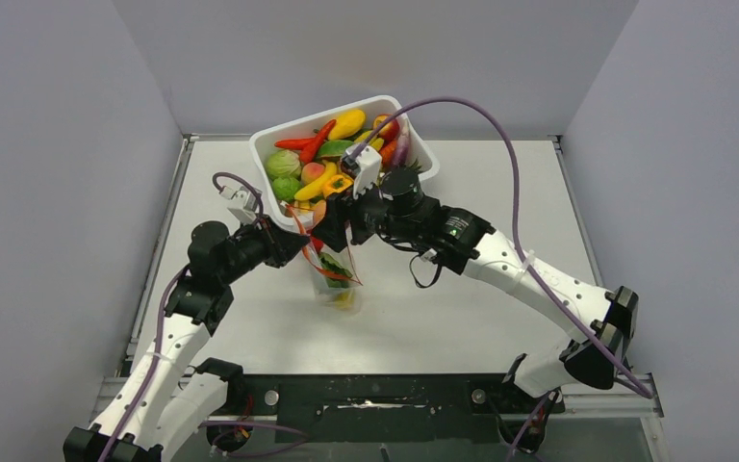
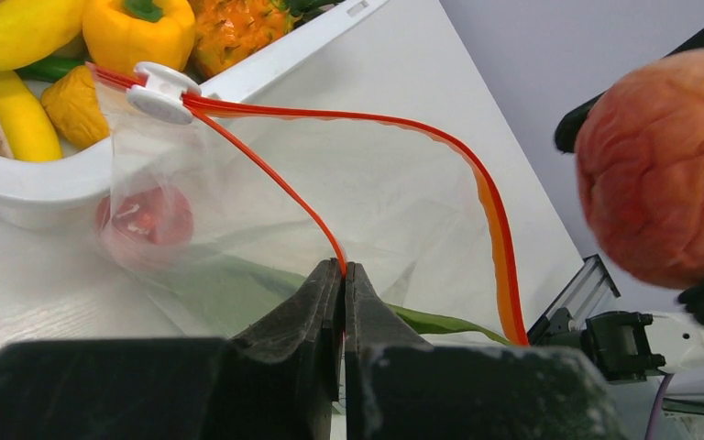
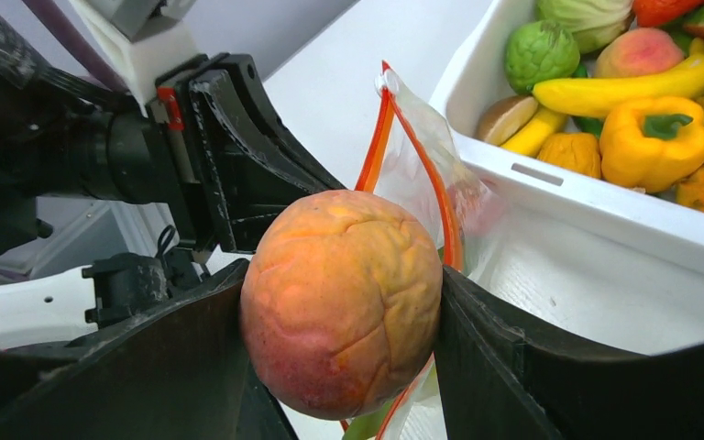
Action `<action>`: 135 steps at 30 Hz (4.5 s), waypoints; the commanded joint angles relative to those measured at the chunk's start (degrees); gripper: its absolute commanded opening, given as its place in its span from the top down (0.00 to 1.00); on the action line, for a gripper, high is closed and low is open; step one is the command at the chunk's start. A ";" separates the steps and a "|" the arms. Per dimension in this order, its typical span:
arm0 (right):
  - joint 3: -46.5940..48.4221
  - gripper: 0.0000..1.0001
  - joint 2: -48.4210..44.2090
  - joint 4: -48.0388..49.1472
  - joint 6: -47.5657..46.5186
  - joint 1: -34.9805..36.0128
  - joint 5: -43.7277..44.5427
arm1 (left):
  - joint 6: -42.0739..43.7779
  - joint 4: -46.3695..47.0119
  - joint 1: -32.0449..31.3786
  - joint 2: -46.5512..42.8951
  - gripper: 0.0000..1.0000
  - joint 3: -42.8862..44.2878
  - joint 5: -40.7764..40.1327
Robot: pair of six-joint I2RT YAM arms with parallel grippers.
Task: Place the food in the zip-top bag and seal the zipper
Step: Place the fake fruit in the zipper food storage bag, then pick up the fake vegetable from the bin.
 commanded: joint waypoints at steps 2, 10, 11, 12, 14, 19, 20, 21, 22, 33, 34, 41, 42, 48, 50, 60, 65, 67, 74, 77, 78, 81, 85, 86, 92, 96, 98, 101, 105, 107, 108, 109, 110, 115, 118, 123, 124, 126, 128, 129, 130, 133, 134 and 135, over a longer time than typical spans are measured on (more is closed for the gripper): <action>3.94 0.49 3.08 -3.60 -1.78 2.61 6.77 | -2.66 0.27 0.48 0.47 1.00 4.86 -0.04; 8.41 0.42 8.18 -10.24 -3.17 4.39 12.54 | -3.75 -0.72 0.41 0.24 1.00 5.67 0.88; 8.76 0.40 8.50 -10.86 -3.30 4.46 13.20 | -3.76 -0.82 0.46 0.49 1.00 5.77 0.89; 9.14 0.39 8.66 -11.17 -3.38 4.54 13.43 | -3.76 -0.94 0.47 0.64 1.00 5.90 0.89; 9.67 0.34 8.57 -11.27 -3.48 4.66 13.15 | -3.76 -1.17 0.48 0.68 1.00 5.95 0.85; 9.99 0.28 7.33 -11.15 -3.53 4.72 11.97 | -3.50 -1.79 0.45 0.69 1.00 6.46 0.89; 9.80 0.27 6.95 -11.00 -3.46 4.71 11.97 | -3.45 -1.84 0.43 0.78 1.00 6.53 0.84; 9.65 0.27 6.60 -10.90 -3.38 4.68 12.03 | -3.36 -1.91 0.46 0.88 1.00 6.52 0.77; 9.61 0.26 6.39 -10.84 -3.25 4.71 12.13 | -3.32 -1.93 0.43 0.91 1.00 6.55 0.74; 10.78 0.30 3.60 -13.32 -6.34 4.66 14.13 | -2.29 -3.15 0.42 0.94 1.00 6.49 -0.25; 10.05 0.33 3.18 -13.45 -7.43 4.55 15.20 | -2.11 -3.37 0.48 0.85 1.00 6.19 -0.31; 7.35 0.53 3.93 -14.45 -8.83 4.16 17.34 | -2.01 -2.77 0.41 0.35 1.00 5.93 0.09; 7.29 0.53 4.21 -14.55 -8.61 4.03 17.62 | -2.00 -2.59 0.46 0.36 1.00 5.99 0.14; 5.58 0.53 6.55 -13.65 -7.58 1.01 14.56 | -2.49 -0.55 0.46 0.16 1.00 5.02 0.89; 4.39 0.55 6.53 -12.31 -6.74 -0.29 11.62 | -2.58 -0.33 0.44 -0.01 1.00 4.69 0.89; 2.69 1.00 -0.26 -7.87 -6.05 -2.87 5.88 | -8.75 6.08 0.41 1.05 1.00 7.49 6.83; 1.01 1.00 -8.16 -5.29 -3.55 -4.00 6.15 | -17.14 15.65 0.41 1.87 1.00 7.69 12.29; -0.23 1.00 -11.28 -3.73 -2.29 -3.94 6.41 | -20.42 20.38 0.41 2.42 1.00 7.31 13.88; -4.73 1.00 -13.65 -1.84 -0.66 -4.46 6.61 | -15.38 14.41 0.26 5.44 1.00 5.07 10.95; -7.93 1.00 -12.32 -0.23 -0.20 -5.26 6.34 | -16.88 18.89 0.25 7.44 1.00 1.24 12.57; -8.94 1.00 -11.66 0.36 -0.15 -5.37 6.05 | -17.42 20.52 0.24 8.39 1.00 -0.28 13.37; -10.71 1.00 -9.19 0.99 -0.17 -5.71 5.63 | -18.29 23.28 0.31 10.76 1.00 -2.58 15.11; -11.13 1.00 -7.31 0.70 -0.50 -5.93 5.35 | -18.45 25.59 0.33 12.09 1.00 -3.84 16.39; -10.76 1.00 -7.06 0.25 -0.54 -6.09 5.30 | -17.94 25.50 0.35 12.07 1.00 -3.88 16.44; -8.85 0.67 -6.98 0.70 -1.85 -6.74 6.04 | -13.57 21.32 0.32 11.25 1.00 -3.35 15.02; -6.48 0.60 -5.64 -0.07 -1.92 -9.27 6.49 | -10.76 18.97 0.37 10.60 1.00 -3.23 14.73; -5.29 0.56 -4.75 -0.04 -1.78 -10.90 6.19 | -9.09 16.74 0.33 10.42 1.00 -2.65 14.34; -5.58 0.48 -4.26 2.25 -2.71 -12.80 7.89 | -6.44 12.70 0.38 10.14 1.00 -1.48 12.77; -5.51 0.46 -2.19 4.85 -2.96 -17.23 11.01 | -4.81 10.24 0.35 9.68 1.00 -0.77 13.24; -4.68 0.48 -0.23 5.84 -3.86 -19.10 13.36 | -4.46 9.91 0.38 9.20 1.00 -0.75 14.30; -4.00 0.49 1.06 6.20 -4.34 -19.91 14.62 | -4.15 9.71 0.38 9.00 1.00 -0.77 14.89; -2.75 0.52 2.47 6.10 -4.82 -20.59 15.54 | -3.82 9.48 0.37 8.85 1.00 -0.75 15.27; -1.24 0.53 4.61 5.56 -5.25 -21.11 16.58 | -3.41 9.09 0.33 8.69 1.00 -0.66 15.61; 4.45 0.56 12.22 6.10 -7.37 -22.11 23.85 | -1.20 8.05 0.37 8.21 1.00 -0.73 17.34; 8.99 0.57 17.40 6.28 -8.75 -22.76 28.02 | -2.13 10.13 0.35 7.53 1.00 -1.44 18.34; 13.41 0.58 24.18 8.89 -10.30 -24.53 30.25 | -1.61 9.49 0.41 7.29 1.00 -1.53 19.20; 13.80 0.58 25.18 9.62 -10.21 -25.03 29.68 | -1.26 9.19 0.41 7.33 1.00 -1.38 19.30; 15.17 0.58 27.26 10.09 -9.24 -25.89 28.39 | -1.12 8.97 0.46 7.36 1.00 -1.45 19.46; 16.95 0.58 29.30 10.21 -8.23 -26.47 27.63 | -1.08 8.96 0.48 7.14 1.00 -1.57 19.59; 17.66 0.58 30.36 10.61 -7.88 -26.63 27.61 | -1.10 8.96 0.45 7.02 1.00 -1.57 19.56; 18.56 0.59 31.37 10.93 -7.64 -26.78 27.49 | -1.06 8.94 0.42 6.78 1.00 -1.61 19.41; 22.19 0.58 34.94 11.20 -7.35 -27.10 27.14 | -1.11 9.01 0.50 6.21 1.00 -1.89 19.19; 23.21 0.58 35.90 11.43 -7.17 -27.17 27.03 | -1.12 9.11 0.52 6.05 1.00 -1.99 19.17; 24.11 0.58 36.90 11.71 -6.96 -27.21 26.76 | -1.19 9.20 0.55 5.94 1.00 -2.08 19.21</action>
